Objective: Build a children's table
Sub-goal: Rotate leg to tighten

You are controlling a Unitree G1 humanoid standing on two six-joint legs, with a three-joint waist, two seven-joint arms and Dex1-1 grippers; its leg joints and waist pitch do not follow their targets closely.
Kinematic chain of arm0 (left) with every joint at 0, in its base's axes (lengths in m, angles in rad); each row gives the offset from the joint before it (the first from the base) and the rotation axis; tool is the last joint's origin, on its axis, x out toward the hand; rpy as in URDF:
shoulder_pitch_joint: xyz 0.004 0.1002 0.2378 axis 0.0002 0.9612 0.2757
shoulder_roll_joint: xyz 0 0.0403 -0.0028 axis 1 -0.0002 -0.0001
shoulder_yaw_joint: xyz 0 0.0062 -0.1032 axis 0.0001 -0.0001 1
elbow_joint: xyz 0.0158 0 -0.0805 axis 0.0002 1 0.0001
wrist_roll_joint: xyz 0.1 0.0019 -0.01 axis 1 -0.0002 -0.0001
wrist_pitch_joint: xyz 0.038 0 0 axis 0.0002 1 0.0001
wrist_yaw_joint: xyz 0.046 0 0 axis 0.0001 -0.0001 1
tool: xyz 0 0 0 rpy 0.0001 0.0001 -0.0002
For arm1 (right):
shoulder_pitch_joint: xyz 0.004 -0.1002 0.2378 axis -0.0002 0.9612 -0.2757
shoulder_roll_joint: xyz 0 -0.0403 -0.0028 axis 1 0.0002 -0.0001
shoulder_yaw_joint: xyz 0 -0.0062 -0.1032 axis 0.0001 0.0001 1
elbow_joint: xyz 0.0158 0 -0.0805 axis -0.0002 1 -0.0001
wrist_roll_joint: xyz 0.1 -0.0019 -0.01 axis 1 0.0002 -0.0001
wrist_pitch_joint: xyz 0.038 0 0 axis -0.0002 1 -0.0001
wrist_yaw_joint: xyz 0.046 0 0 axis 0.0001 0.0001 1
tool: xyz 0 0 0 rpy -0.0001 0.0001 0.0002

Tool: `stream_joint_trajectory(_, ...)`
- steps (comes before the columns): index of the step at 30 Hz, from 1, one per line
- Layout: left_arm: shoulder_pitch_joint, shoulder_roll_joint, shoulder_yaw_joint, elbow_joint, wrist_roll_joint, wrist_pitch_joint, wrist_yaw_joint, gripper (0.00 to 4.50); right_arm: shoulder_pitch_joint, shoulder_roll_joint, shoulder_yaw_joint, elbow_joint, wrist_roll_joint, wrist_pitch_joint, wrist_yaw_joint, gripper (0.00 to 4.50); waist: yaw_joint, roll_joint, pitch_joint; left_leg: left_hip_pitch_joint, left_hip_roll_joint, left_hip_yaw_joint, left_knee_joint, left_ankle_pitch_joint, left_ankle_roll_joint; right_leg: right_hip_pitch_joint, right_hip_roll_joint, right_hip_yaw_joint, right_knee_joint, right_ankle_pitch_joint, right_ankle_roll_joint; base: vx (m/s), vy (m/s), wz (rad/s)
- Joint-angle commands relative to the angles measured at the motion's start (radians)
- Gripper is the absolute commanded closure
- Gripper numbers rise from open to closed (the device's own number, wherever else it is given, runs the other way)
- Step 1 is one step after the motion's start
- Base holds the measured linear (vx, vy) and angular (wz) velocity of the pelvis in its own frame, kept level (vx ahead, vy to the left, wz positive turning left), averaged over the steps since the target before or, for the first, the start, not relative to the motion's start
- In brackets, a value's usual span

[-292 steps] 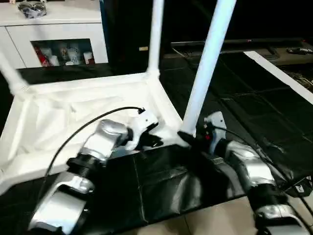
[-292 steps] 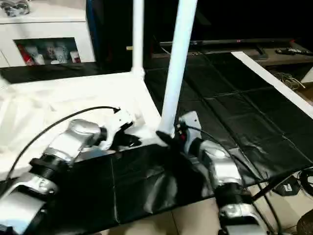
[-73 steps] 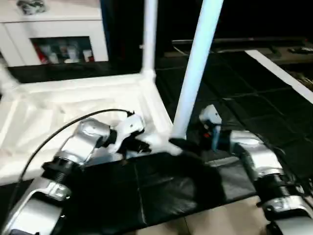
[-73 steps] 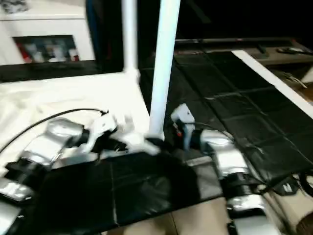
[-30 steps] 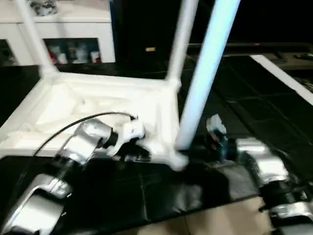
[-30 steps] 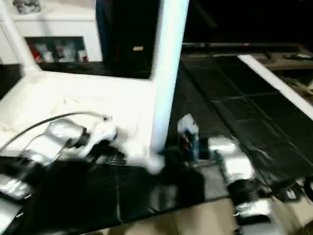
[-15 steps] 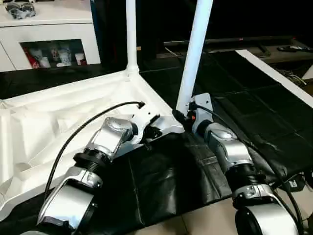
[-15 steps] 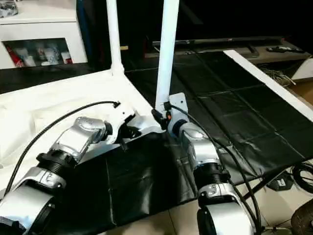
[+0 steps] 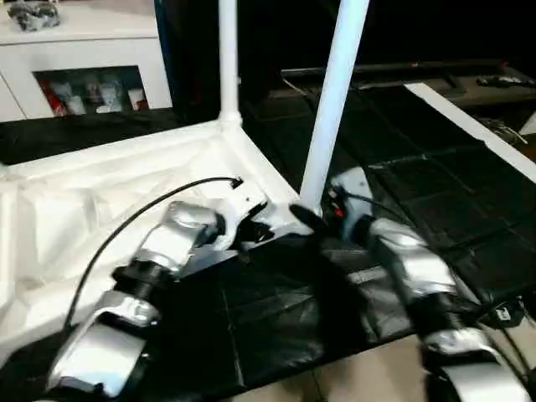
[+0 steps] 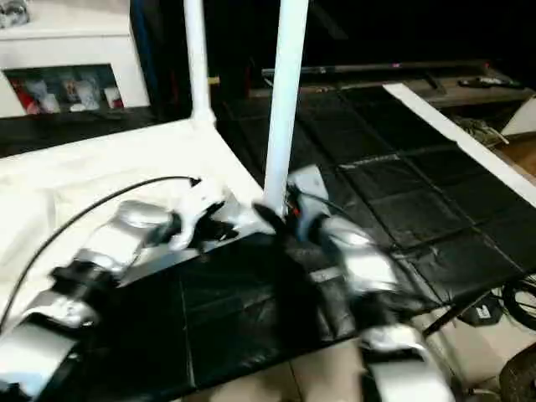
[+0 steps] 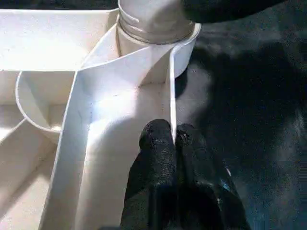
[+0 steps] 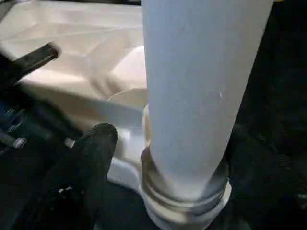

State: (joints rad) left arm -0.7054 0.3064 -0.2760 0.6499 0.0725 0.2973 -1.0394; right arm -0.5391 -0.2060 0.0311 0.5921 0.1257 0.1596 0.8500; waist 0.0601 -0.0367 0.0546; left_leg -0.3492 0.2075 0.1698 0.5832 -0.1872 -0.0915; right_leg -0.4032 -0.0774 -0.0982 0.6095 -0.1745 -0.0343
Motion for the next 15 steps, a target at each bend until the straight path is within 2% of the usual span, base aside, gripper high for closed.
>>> stream_joint_trajectory(1, 0.001, 0.027, -0.033, -0.03, -0.009, -0.056, -0.101, 4.5, 0.023, -0.05, 0.055, -0.02, 0.034, -0.022, 0.193, 0.36, 0.008, 0.013, -0.064, 0.0, 0.024, -0.004, -0.065, -0.217, 0.051, 0.061, -0.071, 0.055, -0.087, -0.277, -0.182, 0.0, 0.0, 0.0)
stream_joint_trajectory(4, 0.002, 0.038, -0.037, -0.031, -0.01, -0.069, -0.121, 4.5, 0.024, -0.063, 0.052, -0.024, 0.041, -0.016, 0.221, 0.12, 0.009, 0.013, -0.063, 0.0, 0.026, -0.005, -0.066, -0.22, 0.048, 0.059, -0.072, 0.056, -0.087, -0.29, -0.183, 0.0, 0.0, 0.0)
stream_joint_trajectory(5, 0.006, 0.054, -0.041, -0.039, -0.02, -0.088, -0.165, 4.5, 0.021, -0.085, 0.057, -0.025, 0.041, -0.013, 0.259, 0.02, 0.008, 0.007, -0.063, -0.001, 0.025, -0.004, -0.066, -0.218, 0.048, 0.059, -0.071, 0.056, -0.087, -0.292, -0.182, 0.0, 0.0, 0.0)
stream_joint_trajectory(8, 0.017, 0.103, -0.067, -0.067, -0.044, -0.153, -0.308, 4.5, 0.024, -0.14, 0.082, -0.042, 0.07, -0.018, 0.409, 0.02, 0.016, 0.009, -0.064, -0.002, 0.03, -0.004, -0.065, -0.201, 0.058, 0.06, -0.072, 0.056, -0.082, -0.276, -0.19, 0.0, 0.0, 0.0)
stream_joint_trajectory(11, 0.018, 0.138, -0.105, -0.076, -0.04, -0.201, -0.4, 4.5, 0.019, -0.168, 0.111, -0.042, 0.083, -0.022, 0.53, 0.02, 0.027, 0.01, -0.067, -0.001, 0.033, 0.001, -0.062, -0.17, 0.073, 0.059, -0.069, 0.056, -0.071, -0.195, -0.215, 0.0, 0.0, 0.0)
stream_joint_trajectory(12, 0.017, 0.14, -0.108, -0.075, -0.039, -0.208, -0.41, 4.5, 0.017, -0.171, 0.117, -0.039, 0.084, -0.029, 0.544, 0.02, 0.034, 0.011, -0.066, 0.004, 0.035, 0.003, -0.061, -0.172, 0.072, 0.054, -0.069, 0.056, -0.07, -0.187, -0.223, 0.0, 0.0, 0.0)
stream_joint_trajectory(15, 0.016, 0.146, -0.119, -0.077, -0.041, -0.221, -0.442, 4.5, 0.01, -0.177, 0.137, -0.024, 0.075, -0.047, 0.578, 0.02, 0.045, 0.012, -0.066, 0.005, 0.035, 0.003, -0.063, -0.186, 0.055, 0.054, -0.072, 0.056, -0.07, -0.204, -0.224, 0.0, 0.0, 0.0)
